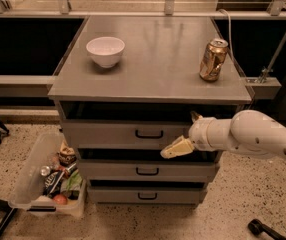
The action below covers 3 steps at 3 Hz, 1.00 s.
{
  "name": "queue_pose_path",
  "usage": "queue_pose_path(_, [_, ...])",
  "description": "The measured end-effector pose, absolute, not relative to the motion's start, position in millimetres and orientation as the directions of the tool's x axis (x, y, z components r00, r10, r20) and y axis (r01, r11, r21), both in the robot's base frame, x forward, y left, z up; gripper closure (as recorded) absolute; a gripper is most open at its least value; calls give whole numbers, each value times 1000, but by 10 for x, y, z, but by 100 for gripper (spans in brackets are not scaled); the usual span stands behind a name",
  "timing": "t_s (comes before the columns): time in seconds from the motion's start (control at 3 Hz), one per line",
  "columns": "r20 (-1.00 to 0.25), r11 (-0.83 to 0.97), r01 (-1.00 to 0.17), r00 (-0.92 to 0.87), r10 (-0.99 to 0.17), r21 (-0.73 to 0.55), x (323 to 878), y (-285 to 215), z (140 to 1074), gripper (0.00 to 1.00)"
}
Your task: Open top drawer
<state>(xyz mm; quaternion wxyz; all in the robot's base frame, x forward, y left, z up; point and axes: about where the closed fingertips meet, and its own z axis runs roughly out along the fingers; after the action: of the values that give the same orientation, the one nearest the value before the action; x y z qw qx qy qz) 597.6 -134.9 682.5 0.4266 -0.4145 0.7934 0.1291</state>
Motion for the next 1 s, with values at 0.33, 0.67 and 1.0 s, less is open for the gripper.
queue_pose_path(0.33, [-784,623,-768,-292,-548,-149,5976,-1349,6825,18])
queue_pose_path(0.67, [-784,623,-768,-292,-548,-149,5976,-1349,6825,22])
queue_pose_path(1.0, [-784,623,-768,-292,-548,-149,5976,-1348,6825,22])
